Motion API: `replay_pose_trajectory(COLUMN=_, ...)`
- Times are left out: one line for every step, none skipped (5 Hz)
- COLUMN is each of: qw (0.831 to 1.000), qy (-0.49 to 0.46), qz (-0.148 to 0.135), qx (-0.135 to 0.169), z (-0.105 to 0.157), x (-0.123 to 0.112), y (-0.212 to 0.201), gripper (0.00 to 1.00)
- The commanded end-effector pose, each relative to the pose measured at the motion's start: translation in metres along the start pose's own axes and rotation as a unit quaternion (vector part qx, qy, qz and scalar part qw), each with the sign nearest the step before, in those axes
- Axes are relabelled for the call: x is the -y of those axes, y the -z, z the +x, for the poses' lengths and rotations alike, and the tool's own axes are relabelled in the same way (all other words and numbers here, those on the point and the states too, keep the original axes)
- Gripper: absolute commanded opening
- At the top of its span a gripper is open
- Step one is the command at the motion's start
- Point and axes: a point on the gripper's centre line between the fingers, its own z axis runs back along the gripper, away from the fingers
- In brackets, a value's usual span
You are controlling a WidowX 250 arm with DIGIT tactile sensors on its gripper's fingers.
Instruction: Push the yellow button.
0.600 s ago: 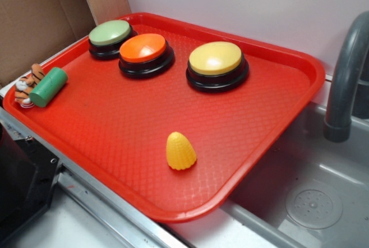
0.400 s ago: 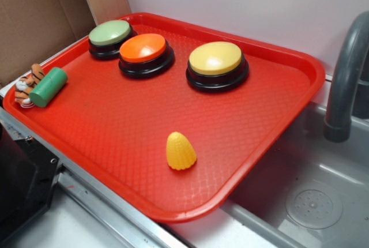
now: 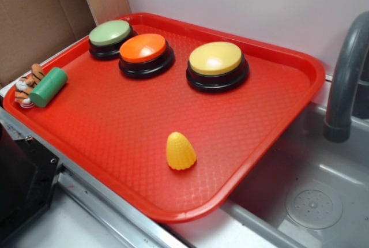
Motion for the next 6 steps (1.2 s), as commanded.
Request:
replay_pose_trajectory(qw=0.994, qy=-0.052, qz=0.037, qx=0.088, z=0.096, x=0.018, y=0.029, gripper=1.0)
replay_pose_trajectory(qw=0.994, qy=-0.052, qz=0.037, qx=0.088, z=0.096, x=0.018, y=0.029, gripper=1.0)
replay_pose_trajectory(qw=0.994, qy=-0.052, qz=0.037, qx=0.088, z=0.096, x=0.018, y=0.029, gripper=1.0)
replay_pose_trajectory(qw=0.994, qy=-0.052, qz=0.037, qx=0.088, z=0.096, x=0.018, y=0.029, gripper=1.0)
replay_pose_trajectory(qw=0.992, qy=-0.04, qz=0.052, qx=0.104, z=0.131, x=0.039, y=0.039, gripper=1.0)
replay_pose_trajectory(qw=0.99, qy=-0.004, qz=0.038, qx=0.137, z=0.157, x=0.061, y=0.05, gripper=1.0)
